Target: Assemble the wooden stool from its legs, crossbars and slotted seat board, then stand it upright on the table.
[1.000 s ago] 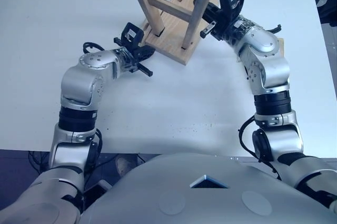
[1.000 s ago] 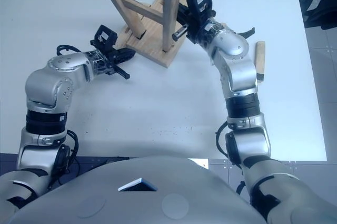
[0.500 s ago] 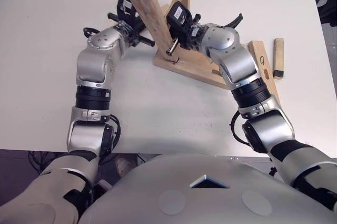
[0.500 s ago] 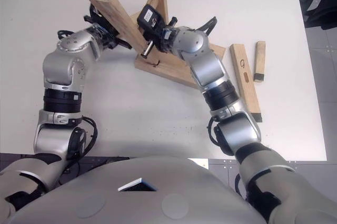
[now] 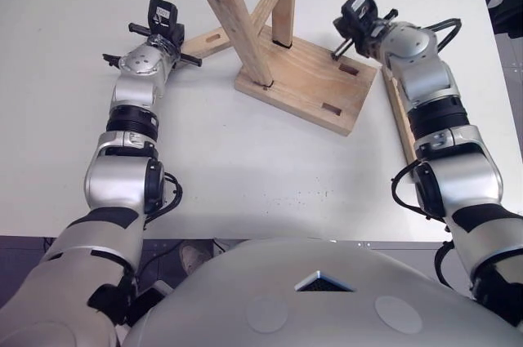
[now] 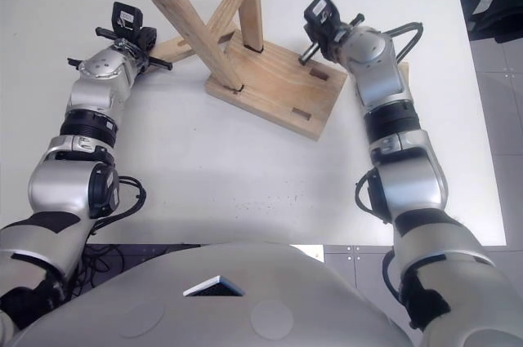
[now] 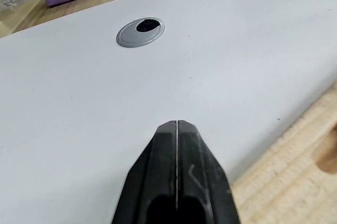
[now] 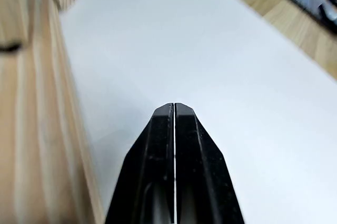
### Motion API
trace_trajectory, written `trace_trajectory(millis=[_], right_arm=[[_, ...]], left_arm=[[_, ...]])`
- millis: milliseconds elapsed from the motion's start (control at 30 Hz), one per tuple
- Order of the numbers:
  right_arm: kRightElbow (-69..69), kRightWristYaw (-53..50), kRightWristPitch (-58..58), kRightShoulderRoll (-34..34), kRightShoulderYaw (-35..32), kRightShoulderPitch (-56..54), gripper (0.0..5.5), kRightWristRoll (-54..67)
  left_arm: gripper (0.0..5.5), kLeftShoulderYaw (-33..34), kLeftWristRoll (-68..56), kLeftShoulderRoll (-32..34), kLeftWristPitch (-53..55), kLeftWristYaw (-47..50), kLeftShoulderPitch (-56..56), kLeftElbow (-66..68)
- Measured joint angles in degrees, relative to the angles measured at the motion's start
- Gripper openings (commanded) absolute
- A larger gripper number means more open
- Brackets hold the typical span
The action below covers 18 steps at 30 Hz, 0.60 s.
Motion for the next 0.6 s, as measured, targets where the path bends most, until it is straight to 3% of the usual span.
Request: trace_trajectory(millis=[133,300,400,567,600], right_arm=[[-6.6,6.1,-1.4,-4.0,5.0,3.0,0.01,-4.2],[-14.7,9.3,0.9,-7.3,6.7,6.6,0.01,-6.6],[-20.7,12.0,3.9,-9.8,7.3,9.3,0.01,-7.1],[-25.3,12.6,7.7,-10.8,7.6,11.0,0.01,-7.7],[-25.6,12.6,8.0,-10.8,7.7,11.1,0.01,-7.9]], left_arm=[[0.0,-0.3,-1.0,0.6,13.1,0.0,10.9,-22.6],[0.0,-4.8,-1.5,1.7,34.0,-1.1,22.2,-50.3],[0.0,-7.8,-4.1,5.6,47.9,-5.0,27.3,-65.7],[0.0,-3.2,-9.7,11.0,59.5,-9.8,17.4,-78.6],[0.0,-3.3,-12.4,9.7,62.0,-11.2,16.8,-80.3]])
